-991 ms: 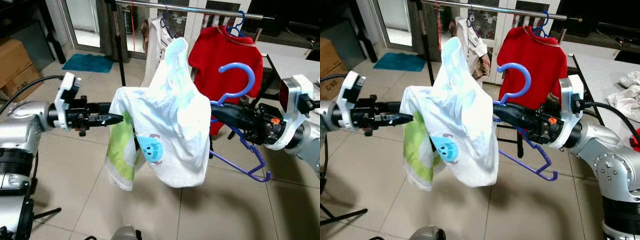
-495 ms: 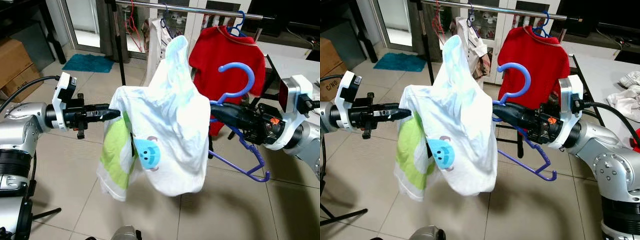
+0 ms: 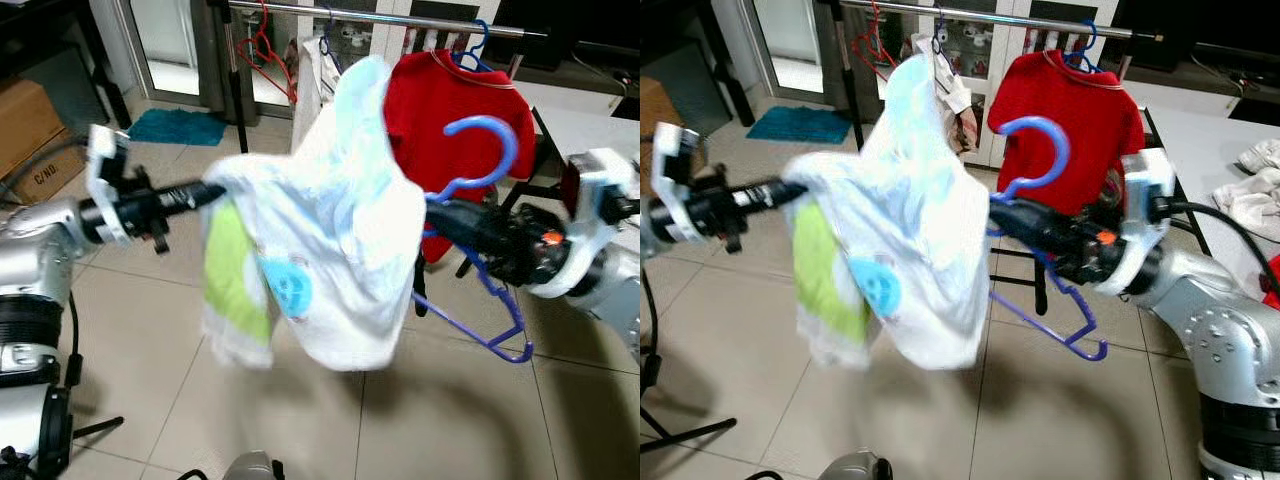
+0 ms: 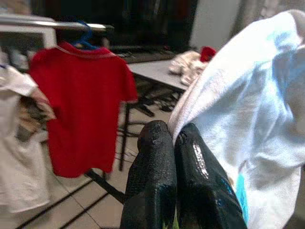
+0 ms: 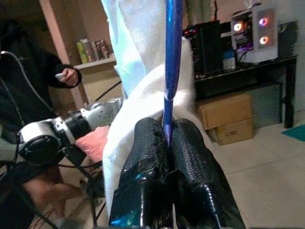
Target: Hang hanger
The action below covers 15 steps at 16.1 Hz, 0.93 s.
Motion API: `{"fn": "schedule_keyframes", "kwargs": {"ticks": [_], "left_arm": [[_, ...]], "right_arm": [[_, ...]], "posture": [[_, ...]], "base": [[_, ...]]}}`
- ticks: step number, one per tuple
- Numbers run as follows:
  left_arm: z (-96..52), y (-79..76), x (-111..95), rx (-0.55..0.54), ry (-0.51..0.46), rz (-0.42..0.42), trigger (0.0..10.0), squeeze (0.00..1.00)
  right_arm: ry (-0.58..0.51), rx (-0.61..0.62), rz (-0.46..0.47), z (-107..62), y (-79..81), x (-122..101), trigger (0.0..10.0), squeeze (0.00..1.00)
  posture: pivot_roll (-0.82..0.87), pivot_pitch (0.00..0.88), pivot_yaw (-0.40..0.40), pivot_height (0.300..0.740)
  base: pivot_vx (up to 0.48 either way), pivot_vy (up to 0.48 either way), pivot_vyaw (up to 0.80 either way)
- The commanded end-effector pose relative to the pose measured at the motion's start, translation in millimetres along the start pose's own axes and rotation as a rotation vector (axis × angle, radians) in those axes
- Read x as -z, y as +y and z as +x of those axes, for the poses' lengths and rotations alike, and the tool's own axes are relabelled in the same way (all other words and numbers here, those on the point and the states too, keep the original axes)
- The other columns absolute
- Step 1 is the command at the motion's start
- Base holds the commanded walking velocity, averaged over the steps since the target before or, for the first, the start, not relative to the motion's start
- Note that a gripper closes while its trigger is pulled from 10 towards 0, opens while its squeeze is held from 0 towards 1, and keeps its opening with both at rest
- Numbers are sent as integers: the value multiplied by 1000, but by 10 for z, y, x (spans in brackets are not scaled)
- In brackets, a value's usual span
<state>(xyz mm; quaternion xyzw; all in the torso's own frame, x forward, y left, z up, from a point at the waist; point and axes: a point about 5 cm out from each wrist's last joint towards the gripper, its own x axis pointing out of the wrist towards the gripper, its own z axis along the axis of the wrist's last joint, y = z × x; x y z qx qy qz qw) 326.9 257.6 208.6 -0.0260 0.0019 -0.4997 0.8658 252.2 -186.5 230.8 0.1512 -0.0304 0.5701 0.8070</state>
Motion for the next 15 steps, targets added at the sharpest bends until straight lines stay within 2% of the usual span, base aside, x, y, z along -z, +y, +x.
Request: {"fn": "schedule_keyframes", "kwargs": {"ticks": [1,2,4,6,11,15], "left_arm": [[-65,62,-64,-72,-42,16,0,0],[-136,99,-19,-138,-50,9,0,0],[-203,119,81,-190,-35,-2,0,0],[-283,140,223,-265,7,-21,0,0],[-420,250,381,-465,89,-30,0,0],[-413,256,522,-500,186,-48,0,0]], "right_arm": [[-33,-7,-41,-18,44,-93,10000,0],[-45,4,-40,-41,39,-100,10000,0],[-56,16,-41,-52,31,-105,10000,0],[-72,22,-41,-58,25,-126,10000,0],[-100,39,-40,-90,5,-164,10000,0],[-142,49,-38,-85,-6,-200,10000,0]], "posture": [[37,0,29,740],[38,0,29,740],[39,0,28,740],[40,0,28,740],[41,0,22,740],[39,0,25,740]], "base": [[0,0,0],[0,0,0],[0,0,0],[0,0,0],[0,0,0],[0,0,0]]}}
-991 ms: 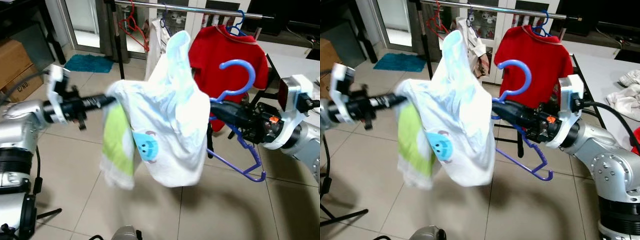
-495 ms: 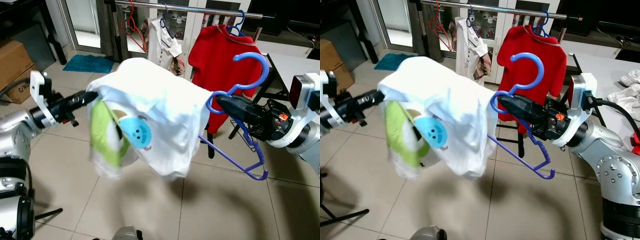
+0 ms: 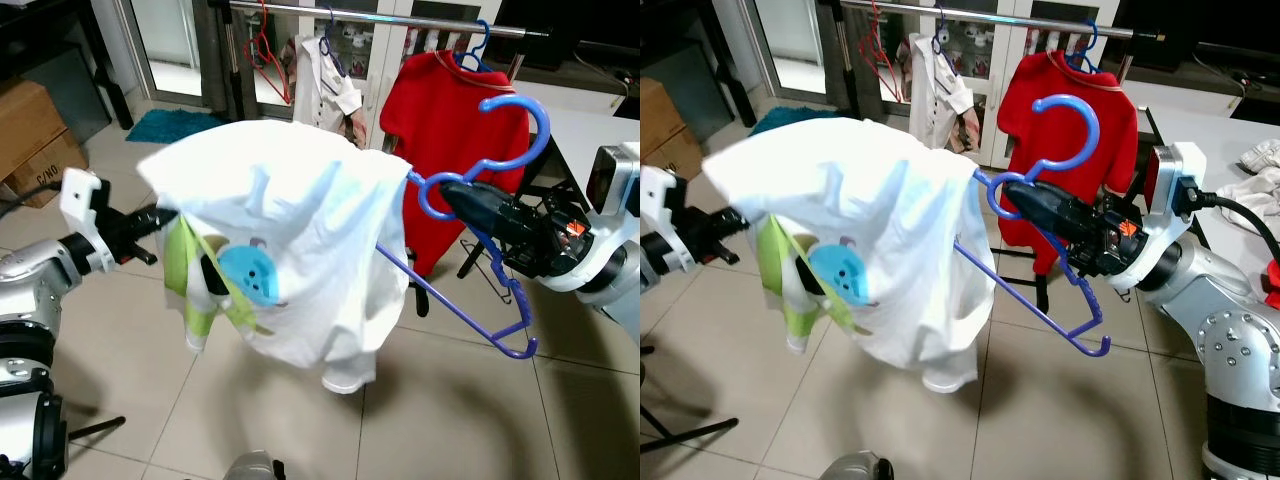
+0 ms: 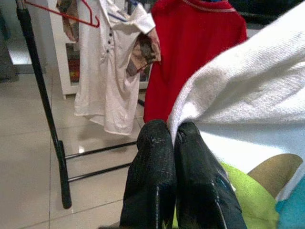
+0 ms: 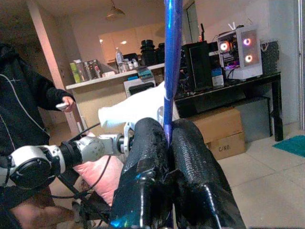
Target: Hang hanger
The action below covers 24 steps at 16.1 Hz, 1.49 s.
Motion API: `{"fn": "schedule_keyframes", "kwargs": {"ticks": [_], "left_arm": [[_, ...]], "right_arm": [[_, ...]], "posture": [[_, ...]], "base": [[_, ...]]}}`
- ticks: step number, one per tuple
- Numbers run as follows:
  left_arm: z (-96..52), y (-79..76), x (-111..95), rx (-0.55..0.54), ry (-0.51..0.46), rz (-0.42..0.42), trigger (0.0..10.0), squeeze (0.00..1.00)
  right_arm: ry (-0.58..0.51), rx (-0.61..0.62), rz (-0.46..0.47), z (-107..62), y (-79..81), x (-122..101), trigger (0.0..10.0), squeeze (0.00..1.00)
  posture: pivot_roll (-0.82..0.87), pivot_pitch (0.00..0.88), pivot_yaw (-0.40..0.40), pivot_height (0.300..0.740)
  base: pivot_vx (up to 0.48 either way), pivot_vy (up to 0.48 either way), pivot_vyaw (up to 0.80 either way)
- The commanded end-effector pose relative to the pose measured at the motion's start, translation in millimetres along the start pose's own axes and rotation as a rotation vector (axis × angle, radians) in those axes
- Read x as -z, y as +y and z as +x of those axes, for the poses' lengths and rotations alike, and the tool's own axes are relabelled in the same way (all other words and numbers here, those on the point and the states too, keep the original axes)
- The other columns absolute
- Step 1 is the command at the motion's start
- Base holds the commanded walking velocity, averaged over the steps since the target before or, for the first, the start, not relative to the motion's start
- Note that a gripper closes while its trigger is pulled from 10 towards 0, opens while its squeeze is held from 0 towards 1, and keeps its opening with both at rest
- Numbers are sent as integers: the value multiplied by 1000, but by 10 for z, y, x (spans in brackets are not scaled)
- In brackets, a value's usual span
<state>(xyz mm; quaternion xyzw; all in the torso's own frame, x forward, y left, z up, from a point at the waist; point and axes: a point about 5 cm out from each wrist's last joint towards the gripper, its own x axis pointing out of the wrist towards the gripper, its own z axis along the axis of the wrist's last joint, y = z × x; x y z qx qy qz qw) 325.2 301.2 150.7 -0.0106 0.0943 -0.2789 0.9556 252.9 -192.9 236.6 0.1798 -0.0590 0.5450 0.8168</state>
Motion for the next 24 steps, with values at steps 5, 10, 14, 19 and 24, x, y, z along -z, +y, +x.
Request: {"fn": "schedule_keyframes", "kwargs": {"ticks": [5,10,14,19,24], "left_arm": [[29,44,36,-72,85,28,0,0],[95,-18,-14,-18,51,32,10000,0],[89,-74,-184,92,-35,32,10000,1000],[-117,-21,-476,166,-126,47,10000,0],[-56,-274,-1304,359,-277,175,10000,0]], "right_arm": [[-131,20,-45,-16,-10,-193,10000,0],[-137,23,-41,40,-15,-169,10000,0],[-143,46,-50,106,-44,-151,10000,0],[-44,180,-113,148,-166,-90,10000,0],[88,256,-221,291,-262,-23,10000,0]], "posture": [[38,0,26,740],[39,0,20,740],[44,0,11,740],[44,0,2,740],[67,0,-22,740]], "base": [[0,0,0],[0,0,0],[0,0,0],[0,0,0],[0,0,0]]}}
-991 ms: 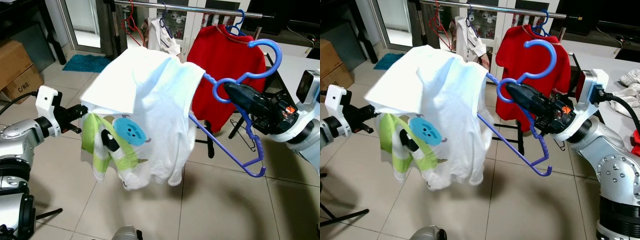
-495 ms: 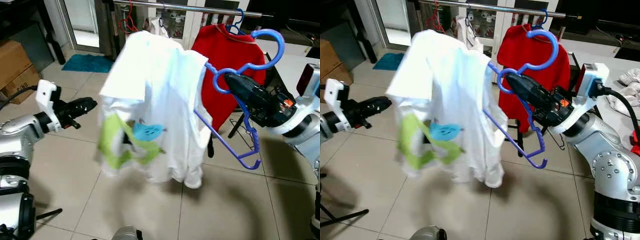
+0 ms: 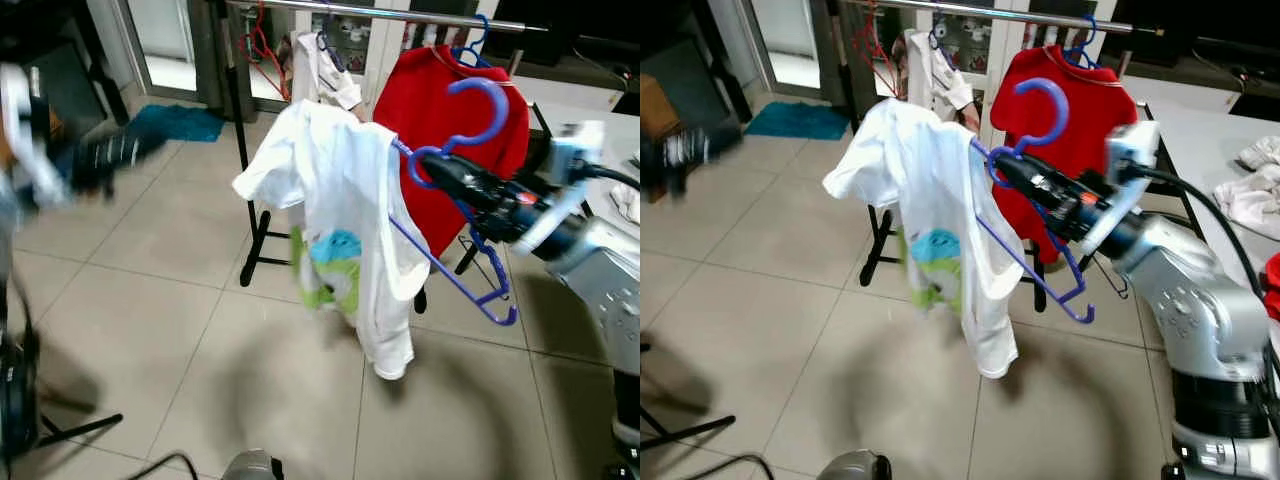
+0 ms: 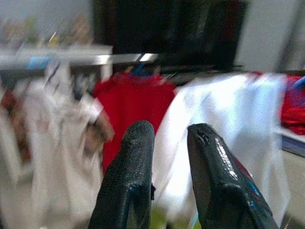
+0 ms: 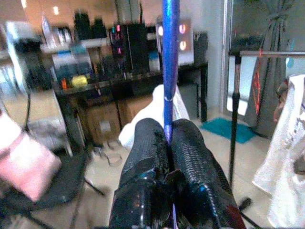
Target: Hang hanger
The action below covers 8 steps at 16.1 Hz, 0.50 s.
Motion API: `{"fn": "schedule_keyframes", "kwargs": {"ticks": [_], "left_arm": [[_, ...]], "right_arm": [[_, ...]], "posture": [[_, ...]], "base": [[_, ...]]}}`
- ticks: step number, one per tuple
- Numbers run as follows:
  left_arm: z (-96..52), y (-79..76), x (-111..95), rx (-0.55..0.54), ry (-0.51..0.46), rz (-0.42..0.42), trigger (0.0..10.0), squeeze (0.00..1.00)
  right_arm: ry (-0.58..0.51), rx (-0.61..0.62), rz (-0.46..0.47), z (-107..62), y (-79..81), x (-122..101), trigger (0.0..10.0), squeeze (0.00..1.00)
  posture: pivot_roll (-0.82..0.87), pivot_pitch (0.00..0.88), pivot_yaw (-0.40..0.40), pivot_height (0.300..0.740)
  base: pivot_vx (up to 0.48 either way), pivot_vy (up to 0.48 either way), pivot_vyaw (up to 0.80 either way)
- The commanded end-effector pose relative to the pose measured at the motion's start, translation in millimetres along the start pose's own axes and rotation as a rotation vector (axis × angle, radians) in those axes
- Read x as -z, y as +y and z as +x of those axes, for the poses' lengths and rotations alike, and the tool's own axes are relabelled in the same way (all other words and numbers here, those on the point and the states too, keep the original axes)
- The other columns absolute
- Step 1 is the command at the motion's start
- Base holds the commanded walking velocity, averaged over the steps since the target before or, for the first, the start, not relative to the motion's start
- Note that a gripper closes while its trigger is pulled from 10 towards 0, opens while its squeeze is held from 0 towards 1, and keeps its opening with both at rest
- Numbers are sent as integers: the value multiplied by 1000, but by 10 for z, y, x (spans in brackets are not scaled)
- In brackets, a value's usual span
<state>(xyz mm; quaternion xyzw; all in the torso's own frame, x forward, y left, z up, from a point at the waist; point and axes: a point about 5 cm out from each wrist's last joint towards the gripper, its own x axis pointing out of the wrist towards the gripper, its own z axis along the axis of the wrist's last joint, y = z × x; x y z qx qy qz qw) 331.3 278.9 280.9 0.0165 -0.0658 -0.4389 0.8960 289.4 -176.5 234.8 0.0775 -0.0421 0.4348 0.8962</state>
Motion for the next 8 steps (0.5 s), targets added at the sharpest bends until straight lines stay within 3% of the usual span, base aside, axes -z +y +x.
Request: {"fn": "schedule_keyframes", "kwargs": {"ticks": [1,2,4,5,6,8], "left_arm": [[140,-73,-92,73,10,40,10000,0],[306,-147,-175,146,16,71,10000,1000],[486,-219,-237,234,38,107,10000,1000],[569,-247,-238,298,65,99,10000,318],[623,-296,-208,388,115,80,10000,0],[667,-347,-166,476,158,54,10000,0]], "right_arm": [[6,-10,-50,25,11,-41,10000,0],[33,-30,-72,63,35,-16,10000,0],[60,-62,-95,110,74,5,10000,0],[66,-84,-105,131,104,0,10000,0],[71,-108,-112,145,133,-9,10000,0],[79,-137,-116,153,169,-12,10000,0]], "posture": [[67,0,-22,740],[68,0,-22,740],[66,0,-19,740],[64,0,-16,740],[61,0,-8,740],[60,0,-6,740]], "base": [[0,0,0],[0,0,0],[0,0,0],[0,0,0],[0,0,0],[0,0,0]]}}
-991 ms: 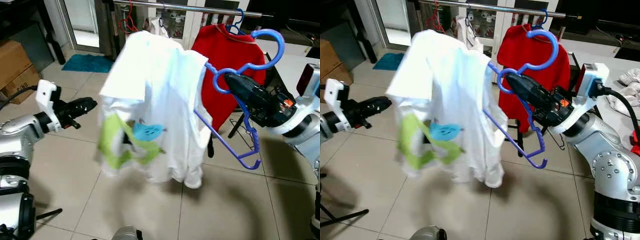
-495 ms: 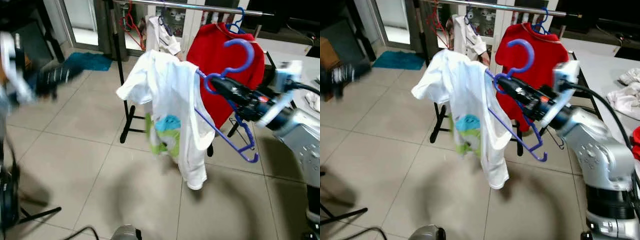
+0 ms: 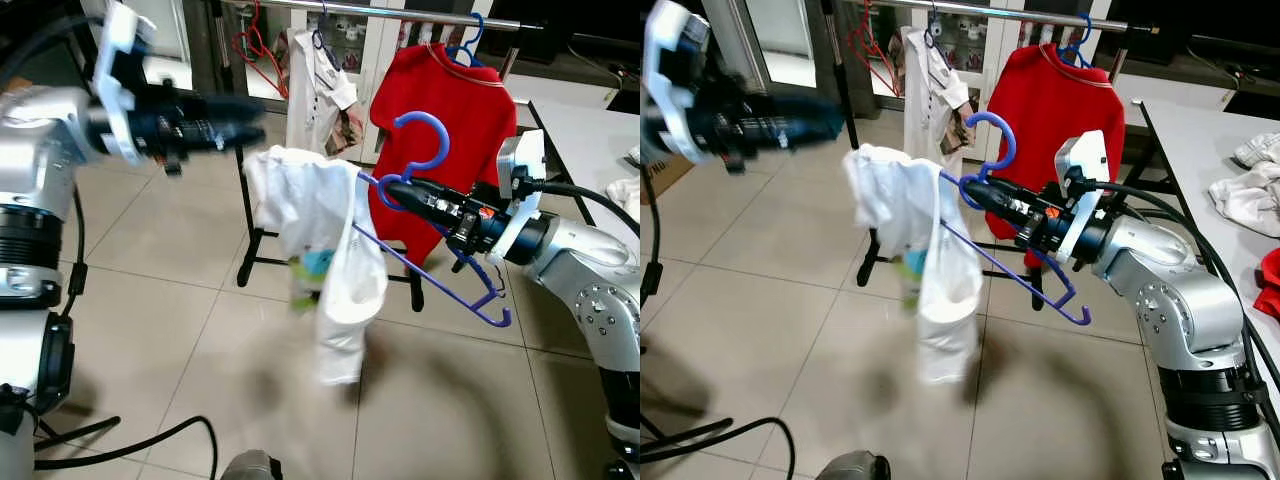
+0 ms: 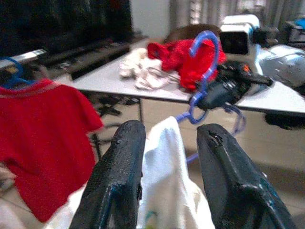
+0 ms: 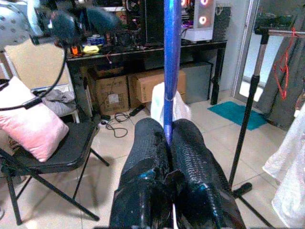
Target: Hang hanger
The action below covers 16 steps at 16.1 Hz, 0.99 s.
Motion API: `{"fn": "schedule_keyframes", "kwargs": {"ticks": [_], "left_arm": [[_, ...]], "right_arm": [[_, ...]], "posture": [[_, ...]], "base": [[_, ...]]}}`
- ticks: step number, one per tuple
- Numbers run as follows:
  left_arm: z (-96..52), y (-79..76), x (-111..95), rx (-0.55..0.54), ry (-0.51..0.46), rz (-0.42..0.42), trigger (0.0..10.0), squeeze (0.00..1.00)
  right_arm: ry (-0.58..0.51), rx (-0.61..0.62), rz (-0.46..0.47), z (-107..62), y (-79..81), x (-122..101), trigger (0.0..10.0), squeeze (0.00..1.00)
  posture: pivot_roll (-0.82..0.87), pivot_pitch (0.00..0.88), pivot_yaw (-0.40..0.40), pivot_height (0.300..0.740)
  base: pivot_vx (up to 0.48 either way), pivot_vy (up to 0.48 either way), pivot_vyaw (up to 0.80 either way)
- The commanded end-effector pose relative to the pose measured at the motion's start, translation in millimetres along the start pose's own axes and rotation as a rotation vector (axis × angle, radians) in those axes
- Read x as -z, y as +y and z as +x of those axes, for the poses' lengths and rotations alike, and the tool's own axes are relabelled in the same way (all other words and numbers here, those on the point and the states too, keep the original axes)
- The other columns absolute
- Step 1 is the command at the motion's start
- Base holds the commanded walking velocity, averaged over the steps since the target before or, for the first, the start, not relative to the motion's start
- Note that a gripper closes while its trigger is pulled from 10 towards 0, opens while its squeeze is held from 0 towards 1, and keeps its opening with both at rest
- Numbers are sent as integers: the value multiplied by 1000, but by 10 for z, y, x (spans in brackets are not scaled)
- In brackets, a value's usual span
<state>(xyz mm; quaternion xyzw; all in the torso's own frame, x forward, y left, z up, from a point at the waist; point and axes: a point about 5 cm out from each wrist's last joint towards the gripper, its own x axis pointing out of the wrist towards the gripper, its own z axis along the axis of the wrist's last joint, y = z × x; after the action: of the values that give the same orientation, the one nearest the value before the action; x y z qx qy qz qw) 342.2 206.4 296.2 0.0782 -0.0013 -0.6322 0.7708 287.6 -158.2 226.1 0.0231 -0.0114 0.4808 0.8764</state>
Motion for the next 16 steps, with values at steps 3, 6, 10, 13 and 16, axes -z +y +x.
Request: {"fn": "schedule_keyframes", "kwargs": {"ticks": [3,6,10,13,16], "left_arm": [[174,-7,82,144,119,-40,10000,0],[262,71,166,141,194,-25,10000,0],[369,16,194,214,176,-83,10000,0],[482,-7,267,256,185,-101,10000,0],[539,-49,308,294,195,-110,10000,0]], "right_arm": [[3,-143,-62,65,187,-114,10000,0],[19,-221,-65,69,301,-105,10000,0],[16,-255,-62,47,360,-111,10000,0],[33,-265,-66,82,380,-91,10000,0],[45,-268,-68,103,383,-82,10000,0]], "posture": [[53,0,10,740],[47,0,24,740],[43,0,33,740],[37,0,33,740],[34,0,31,740]], "base": [[0,0,0],[0,0,0],[0,0,0],[0,0,0],[0,0,0]]}}
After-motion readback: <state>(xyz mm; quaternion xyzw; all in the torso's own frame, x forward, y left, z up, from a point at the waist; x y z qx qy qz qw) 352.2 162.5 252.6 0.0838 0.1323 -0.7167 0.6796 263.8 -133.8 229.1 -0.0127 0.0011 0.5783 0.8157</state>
